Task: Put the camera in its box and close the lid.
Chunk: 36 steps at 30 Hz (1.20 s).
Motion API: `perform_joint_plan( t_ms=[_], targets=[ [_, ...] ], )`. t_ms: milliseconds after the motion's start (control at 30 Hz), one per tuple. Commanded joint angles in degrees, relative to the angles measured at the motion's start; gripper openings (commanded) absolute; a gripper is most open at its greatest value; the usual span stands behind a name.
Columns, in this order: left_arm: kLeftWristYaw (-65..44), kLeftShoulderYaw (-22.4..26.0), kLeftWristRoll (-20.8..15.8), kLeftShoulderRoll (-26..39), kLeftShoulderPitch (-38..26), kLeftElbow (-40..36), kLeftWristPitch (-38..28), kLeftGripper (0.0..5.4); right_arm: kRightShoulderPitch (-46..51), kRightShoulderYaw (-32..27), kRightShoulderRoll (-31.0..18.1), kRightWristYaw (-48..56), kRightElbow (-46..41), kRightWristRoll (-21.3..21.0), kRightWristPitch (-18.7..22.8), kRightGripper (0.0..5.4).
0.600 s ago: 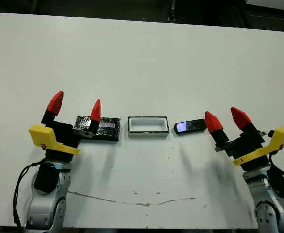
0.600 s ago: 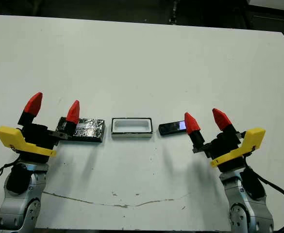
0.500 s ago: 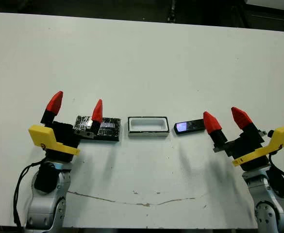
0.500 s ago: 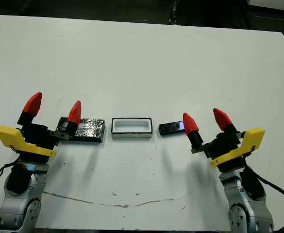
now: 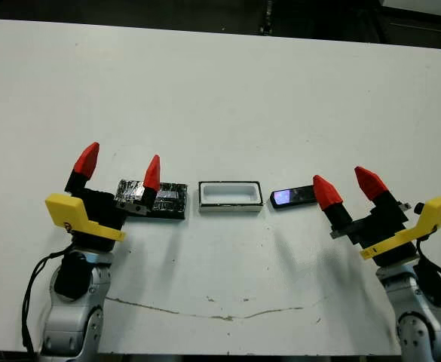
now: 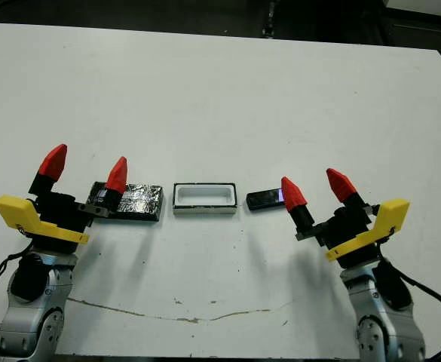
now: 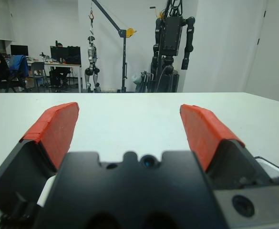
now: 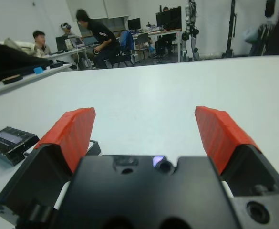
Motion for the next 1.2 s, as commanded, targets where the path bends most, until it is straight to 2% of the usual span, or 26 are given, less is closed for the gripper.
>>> perform_joint_plan(
  t_ms=[33, 133, 267, 400, 500, 667, 800, 1000, 1100, 1200],
  targets=[
    [-0.52, 0.11, -0.42, 0.34, -0.21, 0.71, 0.64, 5.4, -2.82, -1.62, -5.77, 3.81, 1.44, -0.32, -0.16, 5.4],
    [-0.56, 0.18, -0.44, 0.26, -0.15, 0.92, 0.2, 5.4, -6.69, -2.35, -10.97, 7.91, 3.39, 0.91, 1.88, 5.4],
    [-0.45, 0.06, -0.15, 0.21, 0.21, 0.63, 0.2, 5.4, -14.01, -1.53, -17.17, 17.42, 10.57, 1.51, 1.97, 5.4],
    [-0.52, 0.03, -0.16, 0.34, 0.22, 0.5, 0.48, 5.4, -23.09, 1.11, -21.72, 28.36, 20.54, 0.06, 0.49, 5.4],
    [-0.27, -0.12, -0.28, 0.17, 0.54, -0.09, 1.02, 5.4, -30.05, 4.23, -23.82, 35.44, 27.81, -2.76, -1.38, 5.4],
    [-0.33, -0.07, -0.47, 0.1, 0.61, -0.04, 1.09, 5.4, -39.99, 10.81, -25.62, 45.57, 37.69, -8.34, -2.71, 5.4],
    [-0.34, 0.02, -0.12, 0.21, 0.69, 0.14, 0.68, 5.4, -46.03, 15.66, -24.82, 51.76, 44.08, -13.27, -5.96, 5.4],
    [-0.43, 0.29, -0.81, 0.2, 0.78, -0.05, 1.23, 5.4, -49.36, 20.05, -23.03, 54.31, 48.97, -18.55, -11.68, 5.4],
    [-0.45, 0.44, -0.74, 0.18, 0.76, 0.08, 0.81, 5.4, -50.65, 22.54, -22.59, 55.76, 50.46, -21.1, -12.06, 5.4],
    [-0.27, 0.43, -0.05, 0.27, 0.68, 0.11, 0.45, 5.4, -51.7, 24.68, -22.03, 56.66, 51.02, -23.09, -9.42, 5.4]
  ],
)
